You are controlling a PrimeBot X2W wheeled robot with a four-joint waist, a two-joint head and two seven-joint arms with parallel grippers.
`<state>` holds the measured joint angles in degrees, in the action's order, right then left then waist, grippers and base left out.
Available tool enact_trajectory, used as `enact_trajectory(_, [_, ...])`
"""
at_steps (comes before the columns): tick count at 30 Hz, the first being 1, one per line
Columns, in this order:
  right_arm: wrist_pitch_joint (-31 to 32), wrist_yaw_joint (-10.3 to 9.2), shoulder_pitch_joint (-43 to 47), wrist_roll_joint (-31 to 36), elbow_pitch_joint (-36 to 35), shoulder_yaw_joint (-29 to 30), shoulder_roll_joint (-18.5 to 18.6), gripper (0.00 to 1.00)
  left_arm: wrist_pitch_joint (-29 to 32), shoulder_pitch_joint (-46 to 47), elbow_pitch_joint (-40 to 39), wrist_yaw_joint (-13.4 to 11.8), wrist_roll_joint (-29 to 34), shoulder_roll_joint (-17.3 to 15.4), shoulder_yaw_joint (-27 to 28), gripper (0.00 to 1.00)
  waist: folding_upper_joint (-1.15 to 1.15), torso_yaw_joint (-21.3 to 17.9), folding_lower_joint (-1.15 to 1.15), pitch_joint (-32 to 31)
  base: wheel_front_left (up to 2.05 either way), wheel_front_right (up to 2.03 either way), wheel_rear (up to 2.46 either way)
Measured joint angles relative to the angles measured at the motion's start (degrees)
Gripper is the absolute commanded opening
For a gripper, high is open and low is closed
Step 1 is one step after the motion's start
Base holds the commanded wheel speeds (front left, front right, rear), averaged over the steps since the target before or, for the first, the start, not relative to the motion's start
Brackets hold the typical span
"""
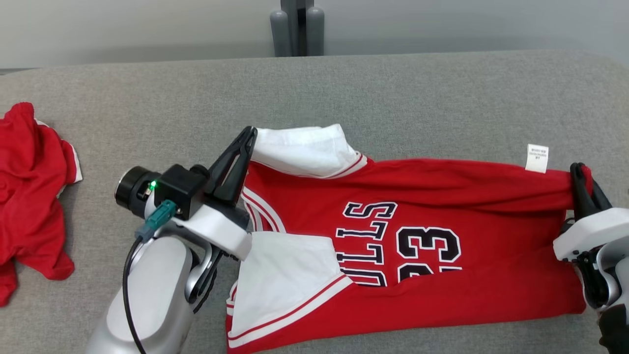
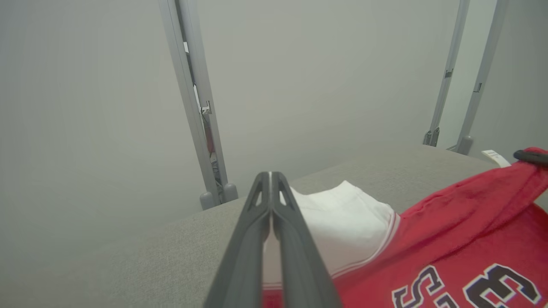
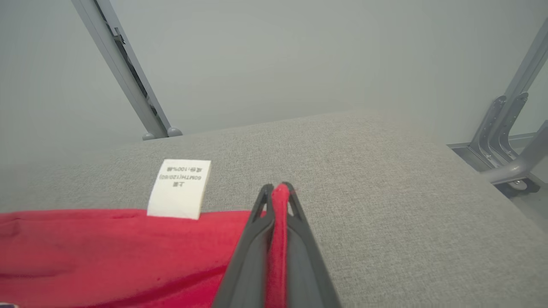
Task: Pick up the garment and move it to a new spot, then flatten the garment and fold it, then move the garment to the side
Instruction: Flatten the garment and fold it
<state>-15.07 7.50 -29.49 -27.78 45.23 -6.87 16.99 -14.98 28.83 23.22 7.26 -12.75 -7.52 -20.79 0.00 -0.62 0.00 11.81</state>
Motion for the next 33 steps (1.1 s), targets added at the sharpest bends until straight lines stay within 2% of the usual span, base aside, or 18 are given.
enact_trajectory(6, [0.00,0.00,1.55,-0.19,-0.13,-0.92,0.29,0.00,-0.01,-4.39,-2.10,0.09,-0.54,-1.47,-1.59,0.00,0.00,0.49,0.00,-1.32,0.00,0.00,0.00])
enact_trajectory(12, [0.00,0.00,2.32,-0.09,0.15,-1.20,0.94,0.00,-0.01,-8.41,-2.45,0.19,-1.69,-4.68,-5.27,0.00,0.00,1.33,0.00,-2.41,0.00,0.00,0.00])
enact_trajectory(33, [0.00,0.00,5.48,2.47,2.18,-3.94,4.53,0.00,2.83,-14.79,-9.88,0.20,-4.42,-11.04,-15.41,0.00,0.00,3.68,0.00,-4.90,0.00,0.00,0.00])
